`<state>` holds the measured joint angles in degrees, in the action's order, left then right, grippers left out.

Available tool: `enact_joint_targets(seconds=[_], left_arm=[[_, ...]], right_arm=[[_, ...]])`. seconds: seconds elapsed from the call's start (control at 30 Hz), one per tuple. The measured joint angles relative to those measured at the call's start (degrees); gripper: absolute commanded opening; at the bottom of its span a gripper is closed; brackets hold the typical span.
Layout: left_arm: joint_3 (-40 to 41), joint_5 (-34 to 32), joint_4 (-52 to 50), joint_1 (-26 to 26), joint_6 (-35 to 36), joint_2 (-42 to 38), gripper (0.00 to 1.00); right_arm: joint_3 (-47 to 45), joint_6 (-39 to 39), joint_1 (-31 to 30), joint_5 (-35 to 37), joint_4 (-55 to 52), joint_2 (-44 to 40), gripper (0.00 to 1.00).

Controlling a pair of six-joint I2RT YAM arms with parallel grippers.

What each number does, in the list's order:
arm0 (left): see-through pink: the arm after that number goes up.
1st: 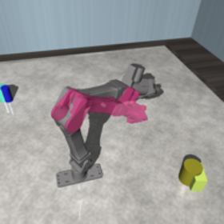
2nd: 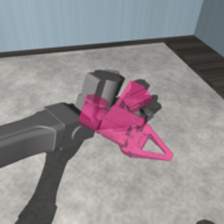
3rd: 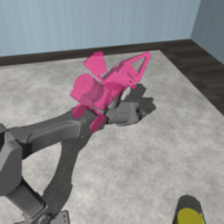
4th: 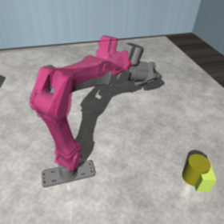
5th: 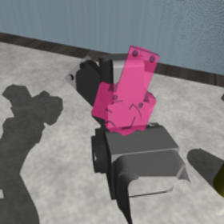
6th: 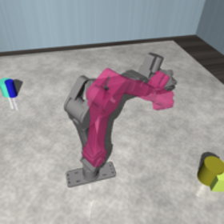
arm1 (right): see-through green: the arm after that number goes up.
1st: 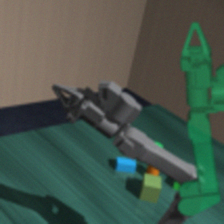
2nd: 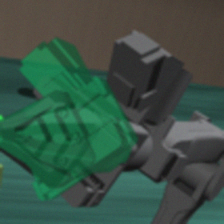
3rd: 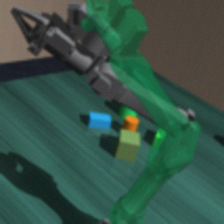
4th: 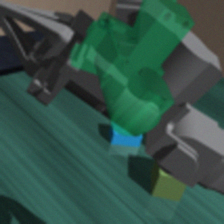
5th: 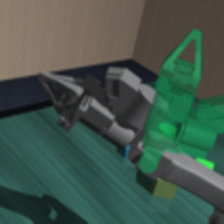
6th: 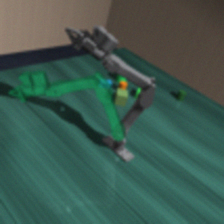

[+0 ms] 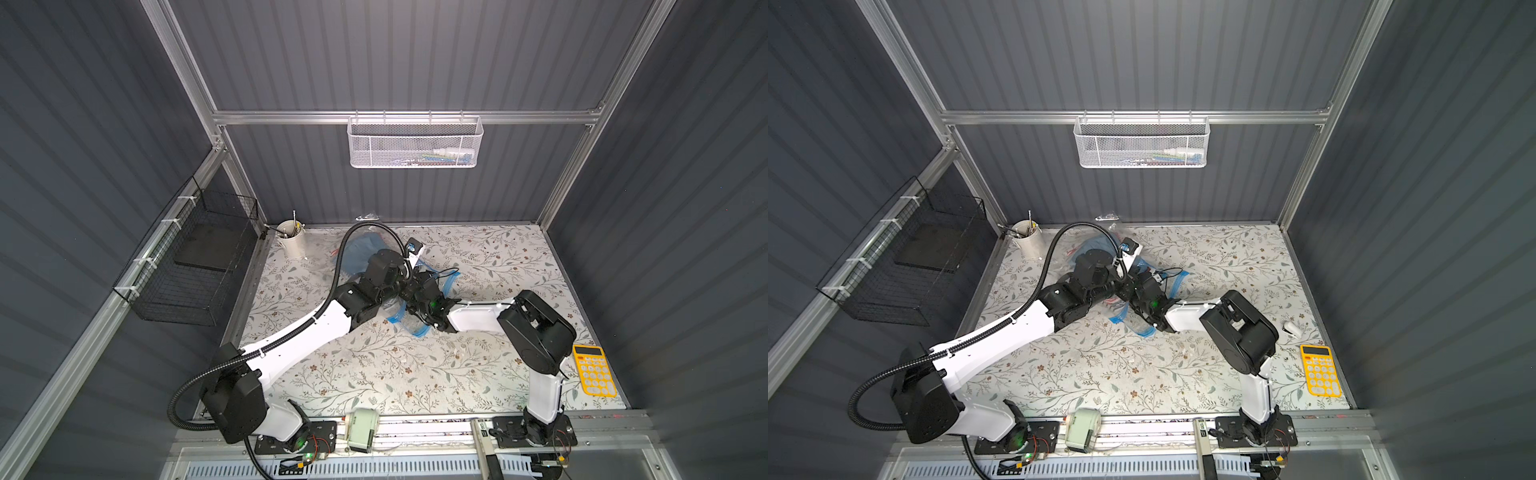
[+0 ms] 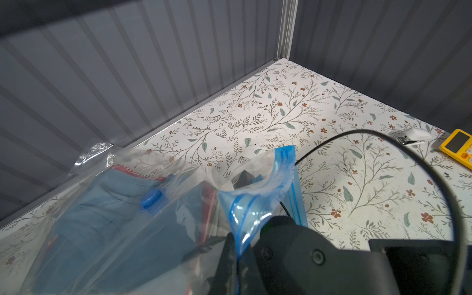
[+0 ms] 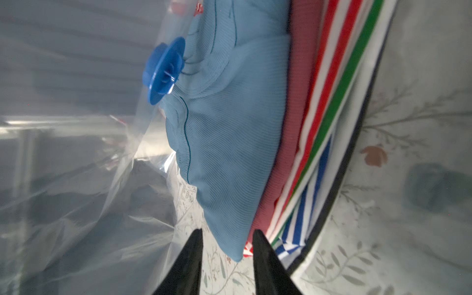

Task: Take the tank top out of the vacuum bag
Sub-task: Take out the tank top from the vacuum bag.

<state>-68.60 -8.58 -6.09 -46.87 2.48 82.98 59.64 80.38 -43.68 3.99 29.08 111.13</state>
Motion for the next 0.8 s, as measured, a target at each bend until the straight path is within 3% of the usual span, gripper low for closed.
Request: enact_joint_targets(seconds=[0.8], left_arm=[[0.3,-0.2,0.6,0.7,-0.6,0.0,0.00]], right_arm=[[3.4,-1.4,0.6,2.1,-0.9,4.5,0.34]])
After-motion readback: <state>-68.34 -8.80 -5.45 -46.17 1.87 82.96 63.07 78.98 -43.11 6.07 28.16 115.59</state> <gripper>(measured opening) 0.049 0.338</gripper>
